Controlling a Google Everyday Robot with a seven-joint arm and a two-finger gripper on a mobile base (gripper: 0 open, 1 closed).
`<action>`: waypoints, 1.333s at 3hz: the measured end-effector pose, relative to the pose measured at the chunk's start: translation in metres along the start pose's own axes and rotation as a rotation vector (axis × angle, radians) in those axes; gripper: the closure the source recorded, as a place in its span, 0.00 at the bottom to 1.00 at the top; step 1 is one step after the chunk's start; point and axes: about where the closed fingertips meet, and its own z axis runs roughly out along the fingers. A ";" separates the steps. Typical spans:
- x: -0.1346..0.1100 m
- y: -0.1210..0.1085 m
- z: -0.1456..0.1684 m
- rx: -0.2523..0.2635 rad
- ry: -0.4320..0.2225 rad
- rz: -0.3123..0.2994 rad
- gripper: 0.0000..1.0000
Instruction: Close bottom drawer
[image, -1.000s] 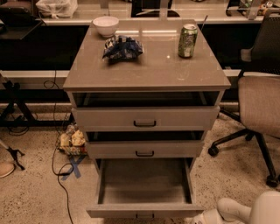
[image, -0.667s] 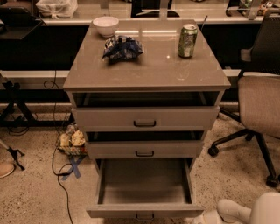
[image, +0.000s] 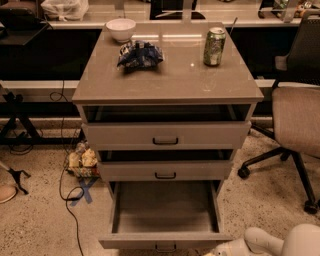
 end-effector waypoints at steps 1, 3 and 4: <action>-0.058 -0.024 0.010 -0.008 -0.198 -0.105 1.00; -0.102 -0.026 0.013 -0.028 -0.318 -0.157 1.00; -0.137 -0.022 0.018 -0.051 -0.406 -0.200 1.00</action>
Offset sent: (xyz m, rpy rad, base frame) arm 0.1577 0.0135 0.0022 0.2134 -0.4499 -0.2933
